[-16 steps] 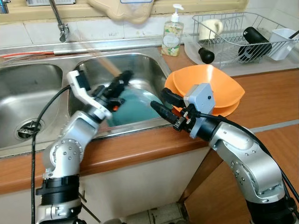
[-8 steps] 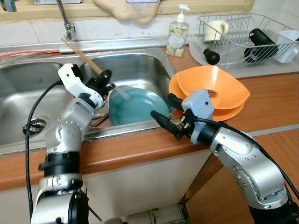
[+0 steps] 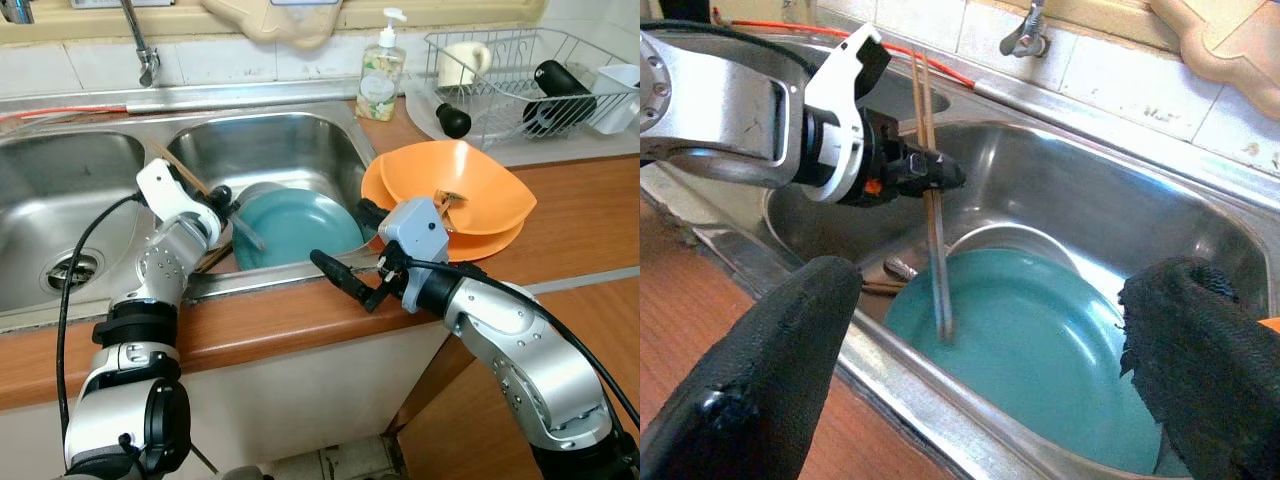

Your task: Kitchen organization

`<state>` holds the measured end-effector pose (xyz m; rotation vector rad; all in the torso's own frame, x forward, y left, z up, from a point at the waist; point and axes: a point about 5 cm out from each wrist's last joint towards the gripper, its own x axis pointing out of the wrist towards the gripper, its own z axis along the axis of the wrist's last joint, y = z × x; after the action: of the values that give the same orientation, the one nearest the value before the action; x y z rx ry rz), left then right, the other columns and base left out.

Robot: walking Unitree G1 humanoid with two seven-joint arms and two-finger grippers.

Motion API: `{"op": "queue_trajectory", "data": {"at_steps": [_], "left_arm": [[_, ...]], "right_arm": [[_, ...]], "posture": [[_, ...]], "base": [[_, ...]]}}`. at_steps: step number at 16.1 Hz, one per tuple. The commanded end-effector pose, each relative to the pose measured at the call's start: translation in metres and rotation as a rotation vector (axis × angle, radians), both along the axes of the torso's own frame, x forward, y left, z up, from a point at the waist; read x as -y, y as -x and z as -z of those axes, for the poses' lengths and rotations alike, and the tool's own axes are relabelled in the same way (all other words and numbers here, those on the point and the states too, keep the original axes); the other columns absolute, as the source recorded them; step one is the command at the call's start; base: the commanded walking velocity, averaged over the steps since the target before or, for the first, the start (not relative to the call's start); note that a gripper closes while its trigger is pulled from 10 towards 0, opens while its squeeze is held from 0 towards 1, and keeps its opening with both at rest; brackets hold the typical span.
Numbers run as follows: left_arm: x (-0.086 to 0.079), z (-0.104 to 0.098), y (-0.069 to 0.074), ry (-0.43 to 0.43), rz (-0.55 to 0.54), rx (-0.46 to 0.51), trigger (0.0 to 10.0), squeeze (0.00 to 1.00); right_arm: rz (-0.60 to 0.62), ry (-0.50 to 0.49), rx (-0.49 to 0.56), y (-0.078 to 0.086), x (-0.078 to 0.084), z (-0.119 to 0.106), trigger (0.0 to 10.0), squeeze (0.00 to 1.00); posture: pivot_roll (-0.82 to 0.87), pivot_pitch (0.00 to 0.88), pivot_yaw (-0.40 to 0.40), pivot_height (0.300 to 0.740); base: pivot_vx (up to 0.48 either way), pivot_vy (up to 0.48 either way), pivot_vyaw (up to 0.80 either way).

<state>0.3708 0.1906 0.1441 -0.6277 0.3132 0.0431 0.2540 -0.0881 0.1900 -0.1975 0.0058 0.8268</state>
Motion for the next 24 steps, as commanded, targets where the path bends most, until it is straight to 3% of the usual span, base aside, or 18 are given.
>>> {"op": "queue_trajectory", "data": {"at_steps": [1,6,7,8,10,11,12,13,16,17,18,20,21,24], "left_arm": [[0.001,-0.004,-0.002,-0.012,0.021,-0.011,10.0,1.0],[0.01,-0.002,-0.003,-0.029,0.083,-0.031,10.0,1.0],[0.01,-0.005,-0.002,-0.087,0.103,0.001,10.0,1.0],[0.011,-0.009,0.0,-0.174,0.138,0.058,10.0,1.0],[0.012,-0.015,0.004,-0.221,0.162,0.136,10.0,0.98],[0.012,-0.017,0.007,-0.233,0.172,0.168,10.0,0.69],[0.012,-0.022,0.015,-0.281,0.206,0.239,10.0,0.2],[0.014,-0.026,0.023,-0.327,0.239,0.301,10.0,0.07],[0.021,-0.035,0.048,-0.396,0.345,0.442,10.0,0.0],[0.026,-0.036,0.065,-0.486,0.41,0.5,10.0,0.0],[0.028,-0.034,0.072,-0.506,0.422,0.507,10.0,0.0],[0.028,-0.034,0.072,-0.507,0.423,0.508,10.0,0.0],[0.027,-0.03,0.087,-0.597,0.33,0.537,10.0,0.0],[0.032,-0.023,0.1,-0.592,0.344,0.53,10.0,0.0]], "right_arm": [[-0.003,-0.001,0.009,0.002,-0.001,-0.004,10.0,1.0],[-0.015,-0.027,0.01,0.004,-0.003,-0.01,10.0,1.0],[-0.023,-0.037,0.028,0.004,-0.003,-0.016,10.0,1.0],[0.04,-0.078,0.126,0.0,-0.002,-0.029,10.0,1.0],[0.058,-0.132,0.15,-0.001,0.0,-0.037,10.0,1.0],[0.044,-0.161,0.137,0.0,0.0,-0.039,10.0,1.0],[0.046,-0.204,0.128,0.002,0.003,-0.042,10.0,1.0],[0.066,-0.211,0.133,0.003,0.007,-0.044,10.0,1.0],[0.171,-0.236,0.172,0.002,0.019,-0.048,10.0,1.0],[0.287,-0.235,0.204,-0.001,0.032,-0.047,10.0,1.0],[0.338,-0.218,0.247,-0.003,0.038,-0.048,10.0,1.0],[0.338,-0.218,0.247,-0.003,0.038,-0.048,10.0,1.0],[0.456,-0.224,0.164,0.0,0.053,-0.031,10.0,1.0],[0.568,-0.224,0.132,0.006,0.067,-0.02,10.0,1.0]], "posture": [[-0.01,0.0,0.021,0.74],[-0.02,0.0,0.017,0.74],[-0.02,0.0,0.02,0.74],[-0.03,0.0,0.021,0.74],[-0.03,0.0,0.026,0.74],[-0.04,0.0,0.025,0.74],[-0.04,0.0,0.022,0.74],[-0.04,0.0,0.02,0.74],[-0.04,0.0,0.014,0.74],[-0.04,0.0,0.006,0.74],[-0.04,0.0,0.006,0.74],[-0.04,0.0,0.006,0.74],[-0.04,0.0,-0.005,0.74],[-0.05,0.0,-0.007,0.74]], "base": [[0.0,0.0,0.0],[0.0,0.0,0.0],[0.0,0.0,0.0],[0.0,0.0,0.0],[0.0,0.0,0.0],[0.0,0.0,0.0],[0.0,0.0,0.0],[0.0,0.0,0.0],[0.0,0.0,0.0],[0.0,0.0,0.0],[0.0,0.0,0.0],[0.0,0.0,0.0],[0.0,0.0,0.0],[0.0,0.0,0.0]]}}
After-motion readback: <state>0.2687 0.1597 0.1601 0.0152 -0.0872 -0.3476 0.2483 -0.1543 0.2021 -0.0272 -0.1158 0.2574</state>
